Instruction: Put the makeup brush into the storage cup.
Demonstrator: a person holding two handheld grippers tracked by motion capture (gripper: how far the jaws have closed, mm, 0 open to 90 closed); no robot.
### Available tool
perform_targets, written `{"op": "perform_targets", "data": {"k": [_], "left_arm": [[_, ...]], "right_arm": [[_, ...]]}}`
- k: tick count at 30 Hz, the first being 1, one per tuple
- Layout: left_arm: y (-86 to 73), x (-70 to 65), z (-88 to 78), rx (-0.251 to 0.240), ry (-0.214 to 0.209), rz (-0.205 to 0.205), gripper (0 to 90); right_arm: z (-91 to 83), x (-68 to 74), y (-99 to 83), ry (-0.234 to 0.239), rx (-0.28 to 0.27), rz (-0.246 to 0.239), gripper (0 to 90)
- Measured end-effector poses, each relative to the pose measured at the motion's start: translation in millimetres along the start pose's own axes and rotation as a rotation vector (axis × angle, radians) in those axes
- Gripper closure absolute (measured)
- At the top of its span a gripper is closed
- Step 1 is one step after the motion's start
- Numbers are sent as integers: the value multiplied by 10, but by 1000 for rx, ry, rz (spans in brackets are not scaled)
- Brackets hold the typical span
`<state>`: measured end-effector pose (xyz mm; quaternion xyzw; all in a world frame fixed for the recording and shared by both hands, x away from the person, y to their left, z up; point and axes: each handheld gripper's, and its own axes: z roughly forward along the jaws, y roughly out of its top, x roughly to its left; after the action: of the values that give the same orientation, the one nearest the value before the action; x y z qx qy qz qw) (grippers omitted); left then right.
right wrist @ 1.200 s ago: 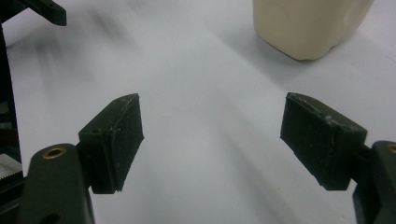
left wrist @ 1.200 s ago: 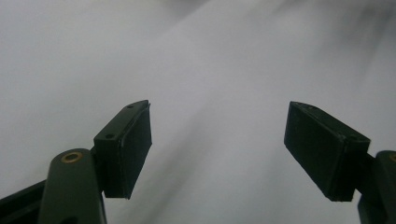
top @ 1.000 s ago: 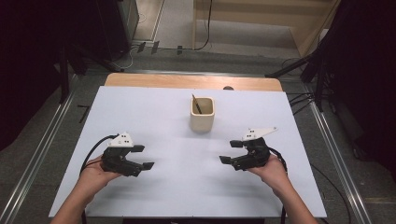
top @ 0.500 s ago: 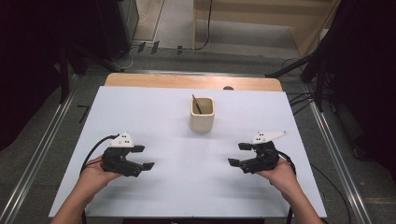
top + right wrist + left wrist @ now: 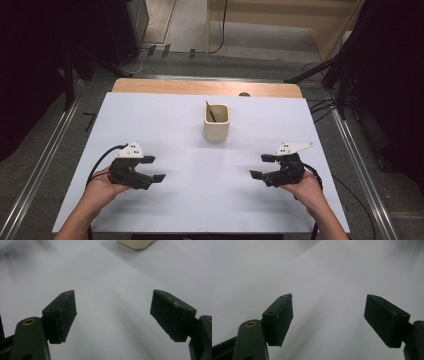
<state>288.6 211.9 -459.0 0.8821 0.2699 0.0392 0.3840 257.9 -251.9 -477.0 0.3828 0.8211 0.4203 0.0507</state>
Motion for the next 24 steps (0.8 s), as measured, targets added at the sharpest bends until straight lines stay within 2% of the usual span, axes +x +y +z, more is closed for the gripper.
{"op": "perform_targets", "data": {"k": [24], "left_arm": [[-4, -3, -10, -6, 1, -6, 242]], "right_arm": [[-17, -34, -17, -5, -10, 11, 217]]}}
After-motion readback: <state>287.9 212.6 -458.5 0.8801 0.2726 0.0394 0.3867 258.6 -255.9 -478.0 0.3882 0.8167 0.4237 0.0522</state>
